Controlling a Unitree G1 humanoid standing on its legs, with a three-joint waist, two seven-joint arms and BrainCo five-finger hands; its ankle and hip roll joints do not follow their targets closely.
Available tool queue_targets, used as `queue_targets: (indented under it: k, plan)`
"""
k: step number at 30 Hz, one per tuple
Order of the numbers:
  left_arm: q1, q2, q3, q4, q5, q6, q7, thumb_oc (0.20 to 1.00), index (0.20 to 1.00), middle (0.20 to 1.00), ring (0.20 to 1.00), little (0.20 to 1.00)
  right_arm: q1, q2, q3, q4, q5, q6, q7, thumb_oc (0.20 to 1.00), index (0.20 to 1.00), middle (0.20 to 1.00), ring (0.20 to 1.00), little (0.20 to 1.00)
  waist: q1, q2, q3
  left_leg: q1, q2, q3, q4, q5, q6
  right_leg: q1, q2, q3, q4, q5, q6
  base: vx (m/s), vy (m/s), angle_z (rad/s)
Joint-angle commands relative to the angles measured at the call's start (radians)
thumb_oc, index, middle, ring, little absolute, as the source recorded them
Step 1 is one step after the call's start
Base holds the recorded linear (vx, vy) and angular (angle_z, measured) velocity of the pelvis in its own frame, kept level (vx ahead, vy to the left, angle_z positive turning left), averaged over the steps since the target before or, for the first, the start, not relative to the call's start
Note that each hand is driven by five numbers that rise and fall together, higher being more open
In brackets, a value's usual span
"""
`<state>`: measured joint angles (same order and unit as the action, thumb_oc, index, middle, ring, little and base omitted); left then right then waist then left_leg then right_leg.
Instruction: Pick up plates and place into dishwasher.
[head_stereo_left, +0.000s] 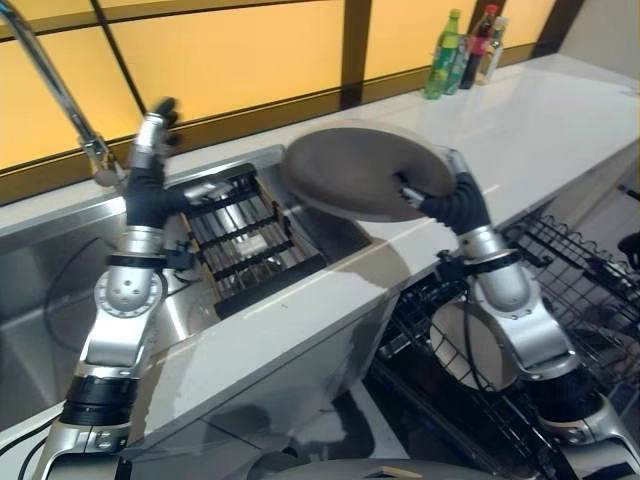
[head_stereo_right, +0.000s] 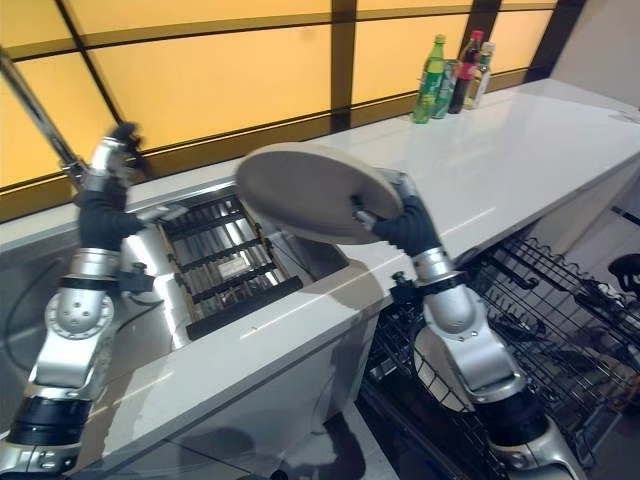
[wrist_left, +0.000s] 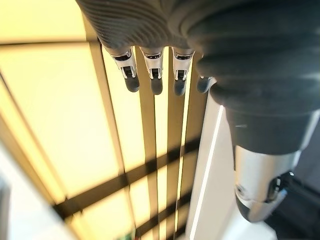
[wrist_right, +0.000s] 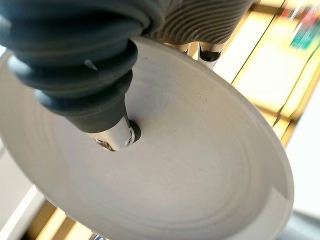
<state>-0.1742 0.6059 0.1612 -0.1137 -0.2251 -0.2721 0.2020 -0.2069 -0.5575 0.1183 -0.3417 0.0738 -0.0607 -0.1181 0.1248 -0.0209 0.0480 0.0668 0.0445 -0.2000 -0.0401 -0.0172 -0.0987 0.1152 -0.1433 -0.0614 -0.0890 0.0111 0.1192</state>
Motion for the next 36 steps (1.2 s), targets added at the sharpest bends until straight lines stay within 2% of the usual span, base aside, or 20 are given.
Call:
queue_targets:
  k: [1, 7, 12, 16, 18, 20, 22, 24, 26, 28, 29, 32, 34, 36]
  plan:
    - [-0.003, 0.05, 0.044, 0.077, 0.034, -0.053, 0.061, 1.0, 1.0, 1.0, 1.0, 1.0, 0.024, -0.035, -0.06, -0.028, 0.049, -0.059, -0.011, 0.2, 0.2, 0.2, 0.2, 0.2, -0.025, 0.005, -0.085, -0.025, 0.028, 0.024, 0.025, -0.016, -0.006, -0.07, -0.066, 0.048, 0.134, -0.05, 0.052, 0.07, 0.043, -0.31]
    - [0.032, 0.066, 0.094, 0.078, 0.062, -0.034, 0.082, 1.0, 1.0, 1.0, 1.0, 1.0, 0.083, -0.077, -0.126, 0.0, 0.04, -0.047, -0.034, 0.2, 0.2, 0.2, 0.2, 0.2, -0.047, -0.002, -0.08, -0.016, 0.017, 0.029, 0.039, -0.044, -0.004, -0.077, -0.086, 0.085, 0.126, -0.039, 0.069, 0.1, 0.06, -0.27]
    - [0.065, 0.095, 0.136, 0.096, 0.044, -0.037, 0.064, 1.0, 1.0, 1.0, 1.0, 1.0, 0.111, -0.117, -0.191, 0.069, 0.012, -0.041, -0.051, 0.2, 0.2, 0.2, 0.2, 0.2, -0.058, -0.014, -0.062, -0.018, 0.001, 0.011, 0.092, -0.088, 0.002, -0.103, -0.104, 0.12, 0.172, -0.046, 0.087, 0.09, 0.096, -0.13]
    - [0.123, 0.106, 0.198, 0.099, 0.018, -0.045, 0.048, 1.0, 1.0, 1.0, 1.0, 1.0, 0.165, -0.124, -0.248, 0.114, -0.031, -0.044, -0.06, 0.2, 0.2, 0.2, 0.2, 0.2, -0.065, -0.01, -0.054, -0.019, -0.02, -0.008, 0.106, -0.093, 0.032, -0.145, -0.077, 0.125, 0.279, -0.077, 0.083, 0.07, 0.092, -0.27]
    - [0.157, 0.108, 0.228, 0.107, 0.009, -0.059, 0.05, 1.0, 1.0, 1.0, 1.0, 1.0, 0.198, -0.124, -0.27, 0.126, -0.054, -0.045, -0.076, 0.2, 0.2, 0.2, 0.2, 0.2, -0.076, -0.01, -0.04, -0.021, -0.041, -0.018, 0.127, -0.107, 0.055, -0.184, -0.05, 0.142, 0.361, -0.075, 0.077, 0.09, 0.036, -0.34]
    - [0.18, 0.112, 0.249, 0.114, 0.009, -0.073, 0.049, 1.0, 1.0, 1.0, 1.0, 1.0, 0.212, -0.129, -0.282, 0.154, -0.076, -0.056, -0.094, 0.2, 0.2, 0.2, 0.2, 0.2, -0.081, -0.012, -0.024, -0.023, -0.06, -0.027, 0.141, -0.109, 0.066, -0.203, -0.038, 0.163, 0.375, -0.054, 0.07, 0.1, -0.068, -0.33]
    - [0.172, 0.13, 0.258, 0.113, -0.001, -0.058, 0.036, 1.0, 1.0, 1.0, 1.0, 1.0, 0.215, -0.132, -0.284, 0.192, -0.092, -0.064, -0.137, 0.2, 0.2, 0.2, 0.2, 0.2, -0.079, -0.026, -0.006, -0.048, -0.08, -0.038, 0.172, -0.114, 0.064, -0.183, -0.056, 0.199, 0.282, -0.034, 0.071, 0.09, -0.239, -0.38]
    - [0.125, 0.168, 0.231, 0.13, -0.008, -0.034, 0.044, 1.0, 1.0, 1.0, 1.0, 1.0, 0.19, -0.142, -0.269, 0.229, -0.101, -0.058, -0.189, 0.2, 0.2, 0.2, 0.2, 0.2, -0.08, -0.05, 0.013, -0.072, -0.09, -0.044, 0.197, -0.142, 0.049, -0.193, -0.109, 0.249, 0.184, 0.06, 0.105, 0.04, -0.373, -0.22]
    - [0.074, 0.205, 0.198, 0.156, -0.019, -0.02, 0.059, 1.0, 1.0, 1.0, 1.0, 1.0, 0.158, -0.151, -0.255, 0.279, -0.115, -0.061, -0.232, 0.2, 0.2, 0.2, 0.2, 0.2, -0.081, -0.054, 0.035, -0.084, -0.075, -0.054, 0.203, -0.165, 0.04, -0.224, -0.14, 0.271, 0.136, 0.117, 0.129, 0.0, -0.379, -0.13]
    - [0.054, 0.223, 0.18, 0.157, -0.026, -0.003, 0.072, 1.0, 1.0, 1.0, 1.0, 1.0, 0.14, -0.151, -0.248, 0.314, -0.153, -0.057, -0.253, 0.2, 0.2, 0.2, 0.2, 0.2, -0.081, -0.047, 0.048, -0.088, -0.055, -0.06, 0.211, -0.193, 0.041, -0.244, -0.141, 0.274, 0.143, 0.108, 0.138, 0.05, -0.284, 0.09]
    - [0.055, 0.217, 0.183, 0.151, -0.019, 0.003, 0.069, 1.0, 1.0, 1.0, 1.0, 1.0, 0.138, -0.159, -0.249, 0.328, -0.161, -0.055, -0.262, 0.2, 0.2, 0.2, 0.2, 0.2, -0.079, -0.042, 0.055, -0.106, -0.042, -0.065, 0.222, -0.19, 0.037, -0.24, -0.128, 0.279, 0.156, 0.076, 0.143, -0.04, -0.297, 0.13]
    - [0.086, 0.213, 0.209, 0.121, -0.014, 0.044, 0.053, 1.0, 1.0, 1.0, 1.0, 1.0, 0.163, -0.173, -0.276, 0.337, -0.173, -0.047, -0.249, 0.2, 0.2, 0.2, 0.2, 0.2, -0.072, -0.033, 0.052, -0.135, -0.001, -0.079, 0.211, -0.156, 0.0, -0.228, -0.118, 0.242, 0.153, 0.047, 0.143, 0.03, -0.296, 0.13]
    - [0.099, 0.208, 0.211, 0.119, -0.003, 0.047, 0.049, 1.0, 1.0, 1.0, 1.0, 1.0, 0.184, -0.196, -0.283, 0.333, -0.171, -0.038, -0.252, 0.2, 0.2, 0.2, 0.2, 0.2, -0.075, -0.021, 0.052, -0.118, 0.038, -0.089, 0.175, -0.137, -0.022, -0.24, -0.104, 0.212, 0.178, 0.023, 0.143, 0.04, -0.2, 0.17]
    - [0.09, 0.21, 0.199, 0.131, 0.007, 0.044, 0.064, 1.0, 1.0, 1.0, 1.0, 1.0, 0.177, -0.21, -0.272, 0.369, -0.179, -0.064, -0.272, 0.2, 0.2, 0.2, 0.2, 0.2, -0.08, -0.004, 0.065, -0.12, 0.071, -0.093, 0.153, -0.115, -0.042, -0.273, -0.083, 0.181, 0.225, -0.004, 0.136, -0.02, -0.183, 0.2]
